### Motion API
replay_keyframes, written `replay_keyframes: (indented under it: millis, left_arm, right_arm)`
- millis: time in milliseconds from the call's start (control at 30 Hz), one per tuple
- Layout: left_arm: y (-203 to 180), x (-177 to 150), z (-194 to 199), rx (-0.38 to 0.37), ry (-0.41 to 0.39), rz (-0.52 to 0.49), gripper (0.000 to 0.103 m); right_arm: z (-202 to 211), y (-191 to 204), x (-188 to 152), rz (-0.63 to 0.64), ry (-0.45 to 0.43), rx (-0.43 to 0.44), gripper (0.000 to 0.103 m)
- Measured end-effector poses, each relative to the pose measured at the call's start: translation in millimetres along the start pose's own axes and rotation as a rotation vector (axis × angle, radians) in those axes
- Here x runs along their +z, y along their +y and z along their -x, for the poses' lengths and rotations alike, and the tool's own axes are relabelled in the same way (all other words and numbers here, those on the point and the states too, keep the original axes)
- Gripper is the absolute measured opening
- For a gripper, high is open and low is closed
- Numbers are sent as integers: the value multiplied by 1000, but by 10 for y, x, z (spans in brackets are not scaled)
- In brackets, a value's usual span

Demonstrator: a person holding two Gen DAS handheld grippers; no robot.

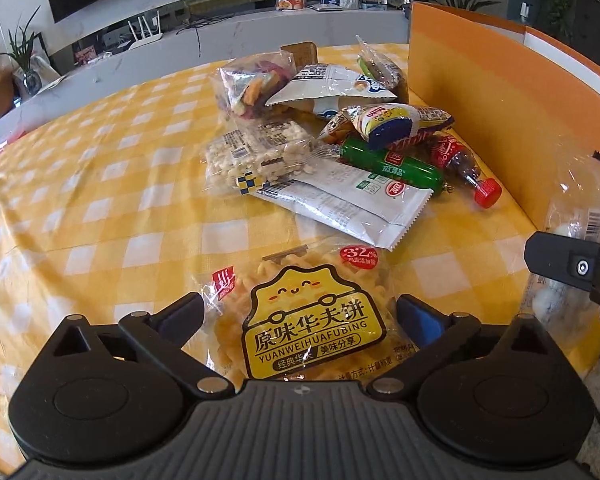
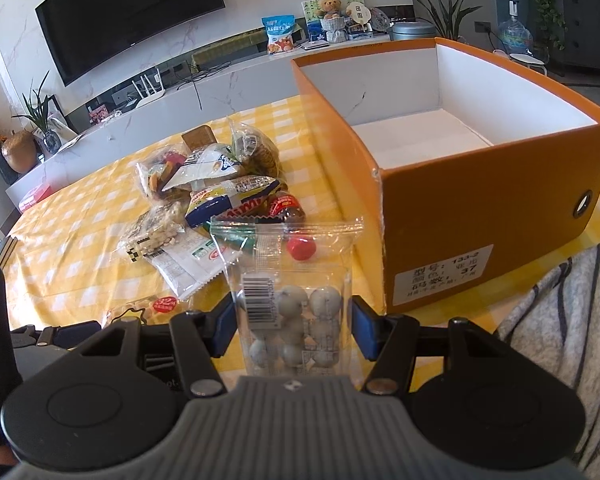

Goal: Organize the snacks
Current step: 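Carry both bags over the orange box and open both tools to drop them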

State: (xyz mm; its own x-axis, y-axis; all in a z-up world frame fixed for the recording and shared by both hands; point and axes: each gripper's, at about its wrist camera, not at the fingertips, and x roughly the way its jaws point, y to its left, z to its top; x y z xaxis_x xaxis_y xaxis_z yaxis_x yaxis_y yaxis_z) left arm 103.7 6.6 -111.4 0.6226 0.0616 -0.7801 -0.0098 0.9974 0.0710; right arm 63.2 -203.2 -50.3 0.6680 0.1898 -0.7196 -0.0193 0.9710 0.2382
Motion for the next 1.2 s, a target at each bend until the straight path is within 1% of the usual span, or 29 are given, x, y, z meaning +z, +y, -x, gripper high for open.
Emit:
replay_keyframes:
  millis: [200, 267, 333, 433, 500, 567, 700, 800, 933, 1033, 1200]
  left_arm:
    - [19, -23, 79, -8, -21, 22, 103]
    - [25, -36, 156, -21, -48, 23, 100]
    - [85, -49, 213, -47, -66, 51, 98]
    - [209, -62, 276, -91, -63, 109, 97]
    - [266, -76, 348, -113, -76, 129, 97]
    - [288, -77, 436, -126, -101, 129, 97]
    - [248, -54, 681, -180, -210, 67, 97]
    - [182, 37, 828, -204, -260, 50, 97]
    - [109, 156, 961, -251, -294, 55, 97]
    - [55, 257, 1064, -310, -324, 59, 97]
    - [-110, 530, 1167, -398, -367, 48, 97]
  right_arm:
    - [1, -1, -2, 0, 0, 2, 57]
    - [2, 3, -5, 3, 0, 5, 57]
    - [1, 16, -7, 8, 1, 14, 57]
    - [17, 49, -5, 19, -8, 37, 57]
    - [47, 70, -4, 27, -21, 54, 57]
    - [82, 80, 4, 31, -34, 67, 57]
    - [180, 89, 58, 45, -56, 78, 57]
    - [337, 34, 145, 39, -94, 122, 57]
    - [583, -123, 299, 17, -160, 175, 57]
    - [741, -277, 388, 0, -221, 164, 58]
    - [885, -634, 504, -71, -300, 97, 58]
